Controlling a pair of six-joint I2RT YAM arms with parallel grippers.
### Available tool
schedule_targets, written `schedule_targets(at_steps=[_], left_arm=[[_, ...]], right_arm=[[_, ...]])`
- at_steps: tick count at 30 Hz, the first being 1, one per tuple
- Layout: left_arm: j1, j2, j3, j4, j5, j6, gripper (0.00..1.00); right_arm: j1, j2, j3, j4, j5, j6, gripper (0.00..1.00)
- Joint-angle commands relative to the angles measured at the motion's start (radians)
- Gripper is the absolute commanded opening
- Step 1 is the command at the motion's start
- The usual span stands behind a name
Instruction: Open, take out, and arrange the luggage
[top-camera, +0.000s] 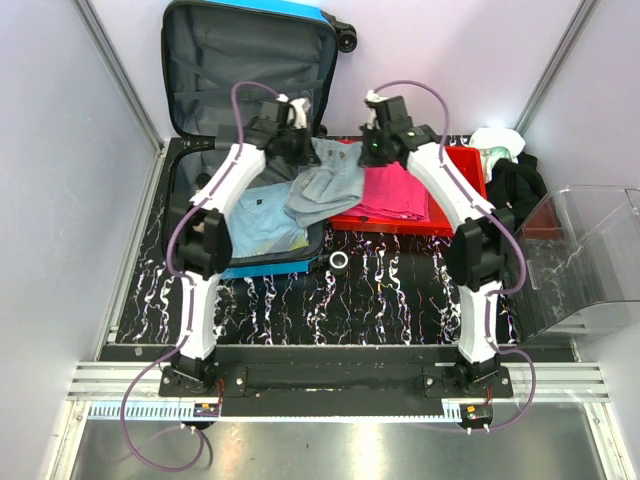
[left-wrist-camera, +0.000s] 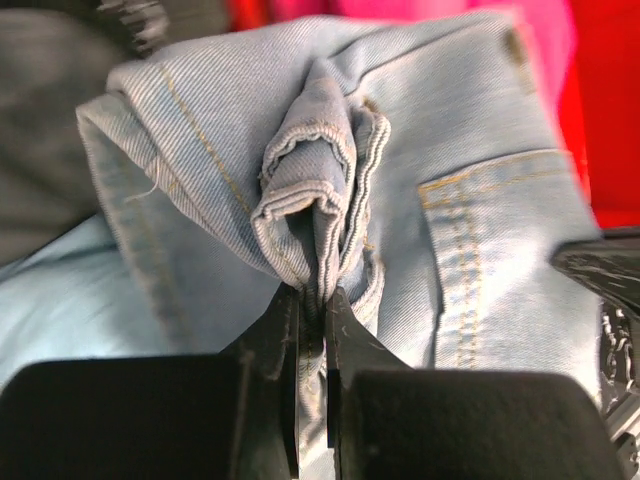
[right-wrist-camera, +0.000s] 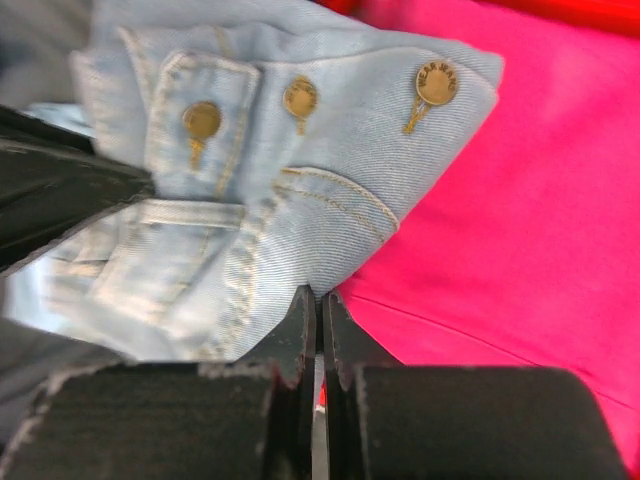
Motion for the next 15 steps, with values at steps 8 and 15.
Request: schedule_targets(at_steps=[8,15], left_arm=[[-0.153,0.151,0.177,0.189,0.005,-0.094,0.00],[-0.182,0.192,0.197,0.223,-0.048,-0.070,0.00]], right_arm=[[-0.189,-0.207,-0.356,0.212,0.055,-0.075,0.00],[-0.251,-0.198,-0.362,0.225,0.088,-0.124,0.00]])
